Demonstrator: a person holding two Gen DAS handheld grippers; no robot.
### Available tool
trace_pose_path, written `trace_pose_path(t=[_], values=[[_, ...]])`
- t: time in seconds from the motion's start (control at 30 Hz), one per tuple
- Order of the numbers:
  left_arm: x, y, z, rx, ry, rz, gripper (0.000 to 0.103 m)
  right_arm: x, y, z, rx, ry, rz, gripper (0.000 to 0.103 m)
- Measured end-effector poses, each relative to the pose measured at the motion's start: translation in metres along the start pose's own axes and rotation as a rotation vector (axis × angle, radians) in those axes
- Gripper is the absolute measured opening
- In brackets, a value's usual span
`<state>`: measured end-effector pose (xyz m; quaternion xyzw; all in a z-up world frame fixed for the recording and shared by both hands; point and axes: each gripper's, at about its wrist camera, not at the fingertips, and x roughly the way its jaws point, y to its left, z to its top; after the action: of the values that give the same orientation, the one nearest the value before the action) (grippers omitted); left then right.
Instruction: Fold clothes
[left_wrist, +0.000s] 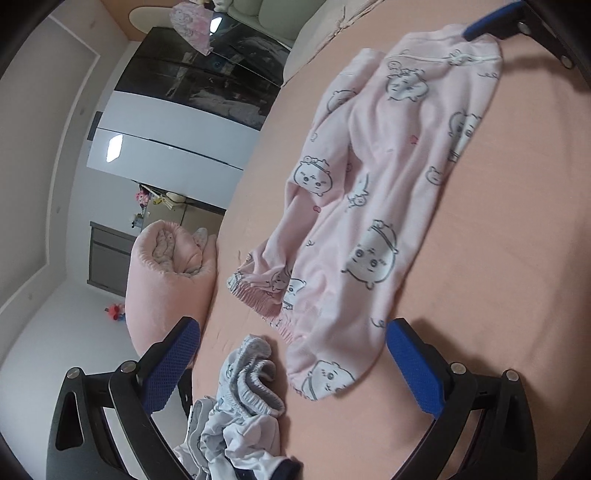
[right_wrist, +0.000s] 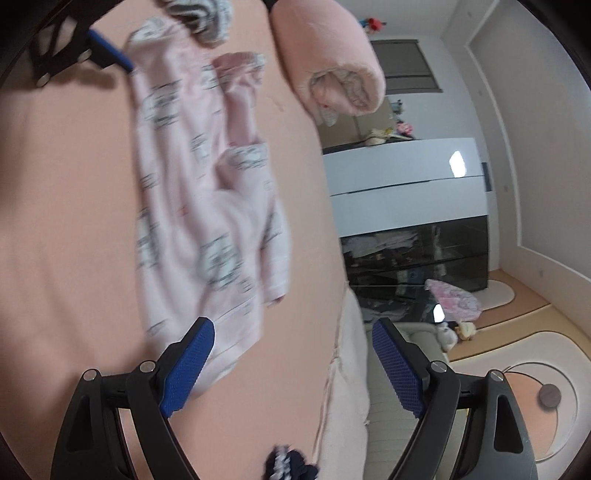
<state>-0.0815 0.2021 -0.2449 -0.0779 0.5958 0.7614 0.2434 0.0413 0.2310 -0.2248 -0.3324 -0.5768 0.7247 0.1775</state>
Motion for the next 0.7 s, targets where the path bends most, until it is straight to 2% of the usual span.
trace_pose_path(t=[0.1, 0.2, 0.33, 0.43, 0.57, 0.7], values=[[0.003, 0.001, -0.001, -0.008, 0.009, -0.001, 0.103, -0.004, 0.013, -0.007, -0.025, -0.006, 0.005, 0.087], [0.013, -0.001, -0.005, -0.018, 0.029, 0.031, 0.103, -0.007, 0.026, -0.013, -0.051, -0.013, 0.009, 0.087], [0.018, 0.003, -0.011, -0.066, 0.020, 0.001, 0.103, -0.009, 0.039, -0.019, -0.089, -0.020, 0.022, 0.087], [0.020, 0.001, -0.008, -0.020, 0.013, 0.037, 0.103, -0.002, 0.040, -0.014, -0.129, -0.022, 0.050, 0.087], [0.030, 0.000, -0.001, 0.071, -0.006, -0.029, 0.103, 0.006, 0.041, -0.008, -0.183, -0.024, 0.087, 0.087], [0.050, 0.009, 0.007, 0.099, 0.012, -0.119, 0.103, 0.015, 0.042, -0.002, -0.236, -0.027, 0.124, 0.087]])
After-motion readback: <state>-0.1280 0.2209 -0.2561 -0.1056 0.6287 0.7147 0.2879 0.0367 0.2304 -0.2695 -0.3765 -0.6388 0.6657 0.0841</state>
